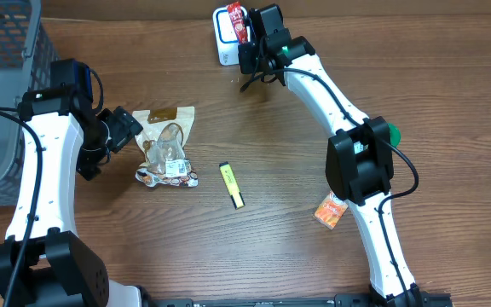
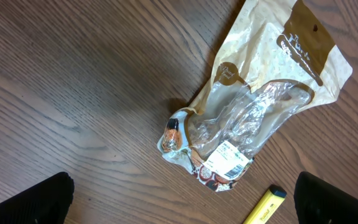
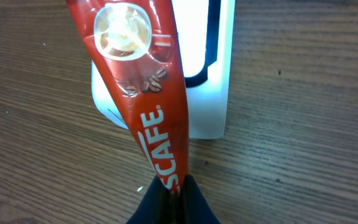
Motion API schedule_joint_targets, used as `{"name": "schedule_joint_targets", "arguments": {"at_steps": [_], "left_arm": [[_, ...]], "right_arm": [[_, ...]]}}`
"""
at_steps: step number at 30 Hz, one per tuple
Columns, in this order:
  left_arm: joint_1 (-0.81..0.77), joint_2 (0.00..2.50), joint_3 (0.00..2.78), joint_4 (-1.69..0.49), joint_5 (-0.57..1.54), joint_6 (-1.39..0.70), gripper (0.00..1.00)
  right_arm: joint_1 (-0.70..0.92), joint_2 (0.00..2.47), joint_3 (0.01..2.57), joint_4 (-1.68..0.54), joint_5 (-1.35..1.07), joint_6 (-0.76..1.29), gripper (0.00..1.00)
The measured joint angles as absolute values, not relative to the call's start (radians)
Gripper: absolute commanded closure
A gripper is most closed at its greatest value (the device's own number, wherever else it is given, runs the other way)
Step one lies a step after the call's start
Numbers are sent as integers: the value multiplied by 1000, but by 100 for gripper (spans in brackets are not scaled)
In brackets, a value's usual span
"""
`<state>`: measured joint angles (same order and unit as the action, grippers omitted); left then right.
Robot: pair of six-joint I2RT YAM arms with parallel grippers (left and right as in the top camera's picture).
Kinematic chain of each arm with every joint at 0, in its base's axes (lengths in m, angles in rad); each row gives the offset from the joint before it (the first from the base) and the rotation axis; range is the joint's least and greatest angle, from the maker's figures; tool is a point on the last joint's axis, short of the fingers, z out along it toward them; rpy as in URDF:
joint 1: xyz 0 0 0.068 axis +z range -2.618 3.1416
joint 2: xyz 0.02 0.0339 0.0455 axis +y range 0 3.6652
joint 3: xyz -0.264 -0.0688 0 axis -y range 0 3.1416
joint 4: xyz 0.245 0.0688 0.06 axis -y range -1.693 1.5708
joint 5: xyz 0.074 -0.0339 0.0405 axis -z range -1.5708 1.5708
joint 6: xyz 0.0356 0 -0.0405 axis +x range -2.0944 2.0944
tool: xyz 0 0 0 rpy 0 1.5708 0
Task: Scan the item barcode
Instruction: 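Hold the Nescafe stick under the white scanner with the right gripper, then carry the stick right and release it beside the wipes packet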
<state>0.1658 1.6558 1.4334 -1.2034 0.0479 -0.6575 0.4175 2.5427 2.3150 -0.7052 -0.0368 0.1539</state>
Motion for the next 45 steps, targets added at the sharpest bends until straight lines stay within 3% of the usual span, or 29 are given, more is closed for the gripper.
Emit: {"name": "schedule_joint_targets", "arguments": {"at_steps": [16,18,27,39,45], "left_arm": [[166,1656,1433,-1203,47,-657,0],[165,1656,1433,-1203,47,-657,0],[165,1656,1433,-1203,47,-657,0],[166,1656,1433,-1203,47,-657,0],[166,1656,1433,-1203,47,-657,0]], "right_arm": [[418,2557,2315,-730,-37,157,92],[418,2565,2315,-738,-37,157,96],[413,2576,2312,-824,-51,194,96],[381,2386,2302,-1539,-71,209,96],[348,2377,2224,-1641,-25,224,96]]}}
